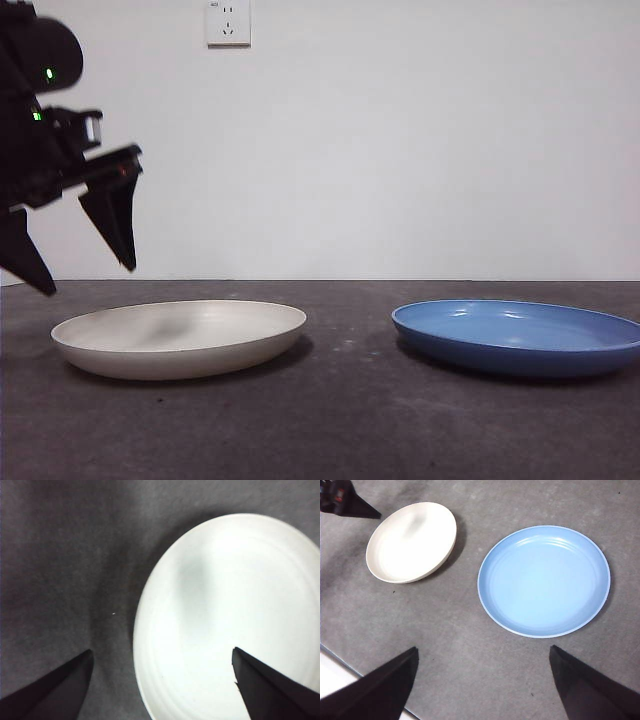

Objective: Pick up the white plate, put it on the blue plate, put it on desk

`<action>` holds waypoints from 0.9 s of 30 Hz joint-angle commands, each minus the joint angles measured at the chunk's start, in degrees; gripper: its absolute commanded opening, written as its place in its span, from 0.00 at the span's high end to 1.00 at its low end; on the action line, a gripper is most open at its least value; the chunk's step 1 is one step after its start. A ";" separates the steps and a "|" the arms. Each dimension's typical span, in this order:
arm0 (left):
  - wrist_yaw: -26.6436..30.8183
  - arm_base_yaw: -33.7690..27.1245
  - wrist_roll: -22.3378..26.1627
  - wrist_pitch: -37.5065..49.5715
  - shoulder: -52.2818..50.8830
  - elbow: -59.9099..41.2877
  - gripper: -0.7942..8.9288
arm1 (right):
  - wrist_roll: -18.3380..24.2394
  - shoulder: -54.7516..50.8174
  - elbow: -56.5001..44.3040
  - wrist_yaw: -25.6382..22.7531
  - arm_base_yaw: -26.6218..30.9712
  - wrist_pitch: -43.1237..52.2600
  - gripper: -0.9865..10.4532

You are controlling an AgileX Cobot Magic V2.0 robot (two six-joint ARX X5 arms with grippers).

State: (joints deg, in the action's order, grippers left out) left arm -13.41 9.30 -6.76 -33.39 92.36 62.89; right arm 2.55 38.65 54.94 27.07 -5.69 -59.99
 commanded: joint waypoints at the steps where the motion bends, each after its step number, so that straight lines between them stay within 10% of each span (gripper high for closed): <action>1: 0.15 0.22 0.20 1.25 2.60 1.22 0.47 | -0.63 0.20 1.11 -0.09 -0.22 0.35 0.55; 14: 0.15 0.94 -0.22 3.30 7.34 1.22 0.48 | -0.61 0.20 1.11 -0.11 -0.22 0.37 0.55; 27: 0.15 0.96 -1.51 2.14 7.39 1.22 0.74 | -0.61 0.20 1.11 -0.09 -0.22 0.35 0.55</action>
State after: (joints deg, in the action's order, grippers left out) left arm -13.39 10.04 -7.55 -31.42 98.63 62.92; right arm 2.55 38.65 54.94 26.98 -5.69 -59.99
